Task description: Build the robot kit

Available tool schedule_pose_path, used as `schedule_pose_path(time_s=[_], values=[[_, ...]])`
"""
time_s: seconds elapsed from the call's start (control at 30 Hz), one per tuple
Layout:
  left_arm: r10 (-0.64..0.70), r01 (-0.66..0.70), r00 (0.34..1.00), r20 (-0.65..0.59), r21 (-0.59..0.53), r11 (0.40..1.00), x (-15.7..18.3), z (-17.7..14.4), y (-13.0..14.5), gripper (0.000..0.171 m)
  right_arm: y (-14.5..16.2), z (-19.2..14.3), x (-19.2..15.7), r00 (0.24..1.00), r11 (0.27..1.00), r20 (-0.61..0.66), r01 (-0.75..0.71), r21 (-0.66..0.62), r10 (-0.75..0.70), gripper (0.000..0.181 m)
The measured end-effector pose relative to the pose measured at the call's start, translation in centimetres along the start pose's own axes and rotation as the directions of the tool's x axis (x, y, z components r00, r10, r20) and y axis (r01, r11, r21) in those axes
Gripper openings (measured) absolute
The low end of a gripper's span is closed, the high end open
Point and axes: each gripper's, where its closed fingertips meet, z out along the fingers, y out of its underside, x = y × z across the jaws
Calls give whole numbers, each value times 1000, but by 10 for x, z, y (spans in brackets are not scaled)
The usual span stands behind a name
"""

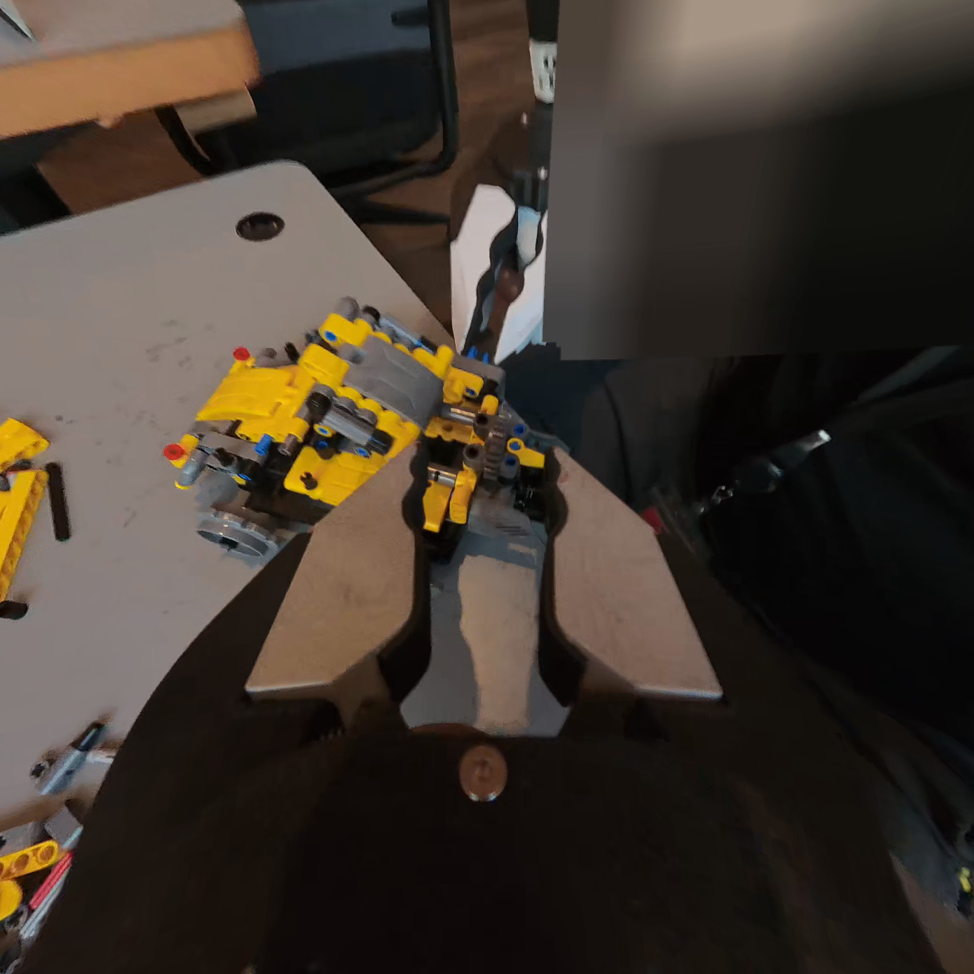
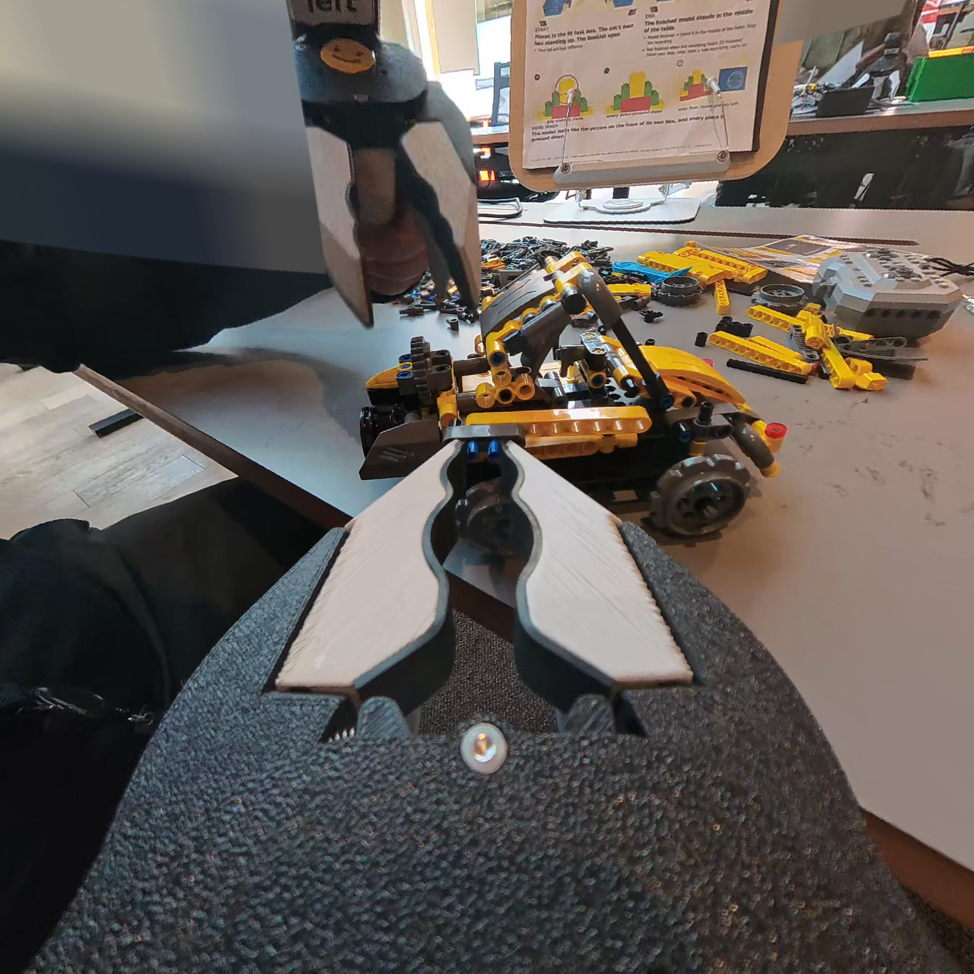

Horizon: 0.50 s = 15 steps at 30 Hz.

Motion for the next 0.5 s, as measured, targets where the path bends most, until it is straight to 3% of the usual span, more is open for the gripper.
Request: schedule_pose_path(time_s=[0.07,0.2,0.33,0.5], values=[[9,-10,1000,-28,-61,998,5,12,13,40,0,1,0,1000,1000,6,4,-3,-4,12],[-4,2,997,-80,-29,1000,9,18,13,36,0,2,-1,1000,1000,28,9,5,-9,11],[-25,28,991,-130,20,999,14,24,12,43,1,3,-1,999,1000,45,22,1,-22,11],[-61,75,985,-164,78,994,11,24,10,35,1,3,-2,995,998,79,69,-6,-68,12]])
